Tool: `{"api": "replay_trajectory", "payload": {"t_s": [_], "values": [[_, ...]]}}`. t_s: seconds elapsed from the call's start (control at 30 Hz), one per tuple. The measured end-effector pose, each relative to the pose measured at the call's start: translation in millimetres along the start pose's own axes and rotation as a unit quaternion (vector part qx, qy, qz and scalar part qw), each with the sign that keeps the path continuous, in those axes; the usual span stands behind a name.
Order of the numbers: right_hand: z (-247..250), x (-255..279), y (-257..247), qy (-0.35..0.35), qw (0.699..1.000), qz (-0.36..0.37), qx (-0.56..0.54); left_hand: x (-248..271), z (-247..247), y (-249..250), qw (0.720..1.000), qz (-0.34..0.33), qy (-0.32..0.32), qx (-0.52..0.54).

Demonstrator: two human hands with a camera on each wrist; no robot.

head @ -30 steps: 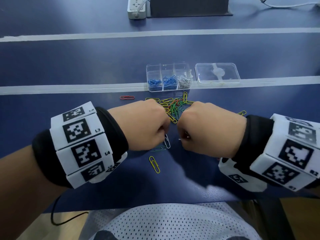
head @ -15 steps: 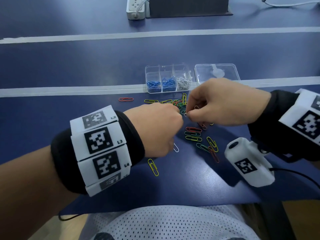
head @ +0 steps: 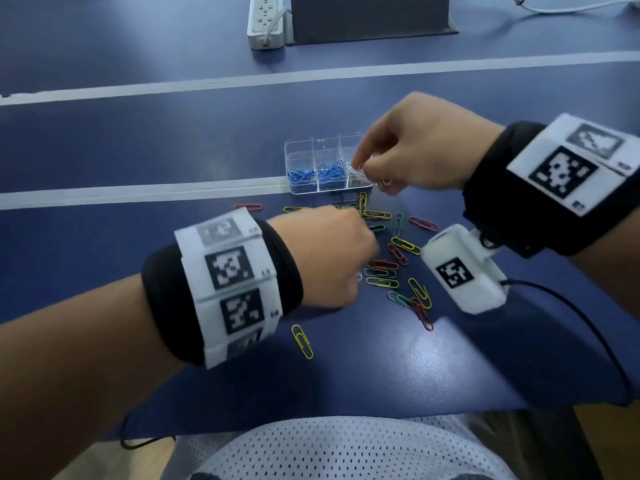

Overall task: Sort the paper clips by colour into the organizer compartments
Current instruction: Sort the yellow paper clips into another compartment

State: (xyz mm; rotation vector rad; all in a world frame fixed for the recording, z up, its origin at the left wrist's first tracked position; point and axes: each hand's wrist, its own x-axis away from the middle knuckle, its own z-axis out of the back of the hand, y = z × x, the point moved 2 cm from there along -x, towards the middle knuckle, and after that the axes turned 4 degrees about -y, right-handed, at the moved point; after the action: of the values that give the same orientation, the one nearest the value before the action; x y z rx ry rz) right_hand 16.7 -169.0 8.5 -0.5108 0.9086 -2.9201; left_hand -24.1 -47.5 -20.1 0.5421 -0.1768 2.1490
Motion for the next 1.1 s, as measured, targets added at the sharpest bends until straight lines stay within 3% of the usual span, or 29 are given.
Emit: {"api": "replay_trajectory", "payload": {"t_s": [0.13, 0.3, 0.77, 1.1], "values": [[9.9, -16.2, 1.5, 0.039, 0.999, -0.023, -0.015, -12.3, 24.6, -28.5, 0.988, 0.084, 0.083, 0.101], [12.7, -26.2, 1.1, 0.047, 0.998, -0.04, -0.002, -35.6, 44.9, -55.1, 0.965, 0.149, 0.168, 0.135], [12.7, -24.4, 3.2, -0.021, 0.994, -0.055, -0.093, -52.3, 60.6, -53.4, 0.96, 0.163, 0.166, 0.153], [11.2, -20.6, 5.6, -0.009, 0.998, -0.06, -0.016, -43.9, 53.9, -57.3, 0.94, 0.159, 0.184, 0.238]]}}
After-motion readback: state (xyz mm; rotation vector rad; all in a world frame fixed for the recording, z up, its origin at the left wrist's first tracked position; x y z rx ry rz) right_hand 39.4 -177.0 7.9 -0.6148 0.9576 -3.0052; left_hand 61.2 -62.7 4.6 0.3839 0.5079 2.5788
